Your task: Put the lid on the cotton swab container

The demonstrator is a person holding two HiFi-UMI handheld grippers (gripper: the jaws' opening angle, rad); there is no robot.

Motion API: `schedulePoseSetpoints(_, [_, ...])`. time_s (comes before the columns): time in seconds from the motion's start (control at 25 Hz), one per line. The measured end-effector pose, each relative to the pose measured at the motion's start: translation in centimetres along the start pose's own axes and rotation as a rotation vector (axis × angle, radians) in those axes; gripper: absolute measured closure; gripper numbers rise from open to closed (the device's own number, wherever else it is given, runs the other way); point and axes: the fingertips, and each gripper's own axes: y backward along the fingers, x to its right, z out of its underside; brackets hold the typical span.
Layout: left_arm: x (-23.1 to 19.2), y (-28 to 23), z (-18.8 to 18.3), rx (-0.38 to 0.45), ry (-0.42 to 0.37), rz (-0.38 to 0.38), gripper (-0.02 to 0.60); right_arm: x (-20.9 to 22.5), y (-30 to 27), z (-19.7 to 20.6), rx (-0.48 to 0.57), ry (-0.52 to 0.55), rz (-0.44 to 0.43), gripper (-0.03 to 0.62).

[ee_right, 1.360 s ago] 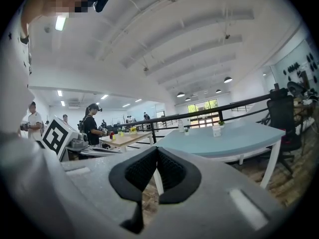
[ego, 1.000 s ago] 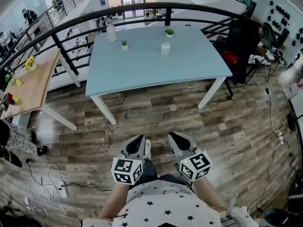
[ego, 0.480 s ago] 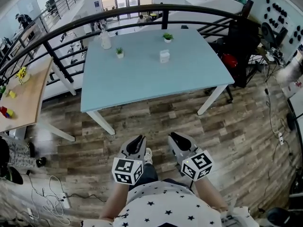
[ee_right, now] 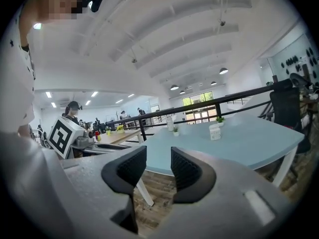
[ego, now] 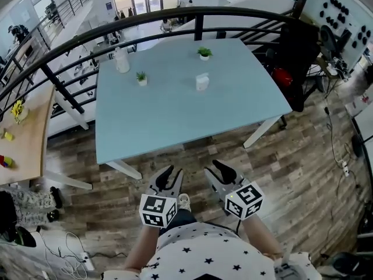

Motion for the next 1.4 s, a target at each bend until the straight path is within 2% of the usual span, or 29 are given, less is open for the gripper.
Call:
schedulePoseSetpoints(0.28, [-4.7, -5.5, -2.9, -0.004, -0.025, 0.027, 0.436, 4.0, -6.2, -2.7, 0.006, 0.006, 0.027, 0.416])
schedulePoseSetpoints(0.72, [-9.9, -12.0, -5.6, -0.009, -0.045, 0.060, 0.413, 8.9, -12.8, -5.8, 0.051, 0.027, 0.080, 0.408])
schedulePoseSetpoints(1.2, [-11.5, -15.5, -6.9, -0.025, -0.030, 0.069, 0.413, 11.8, -14.9, -7.1, 0.055, 0.029, 0.113, 0.408])
schedulePoseSetpoints(1.4, [-11.4, -17.7, -7.5, -0.030, -0.037, 0.078, 0.413, 14.5, -15.6, -7.7, 0.065, 0.016, 0.123, 0.408])
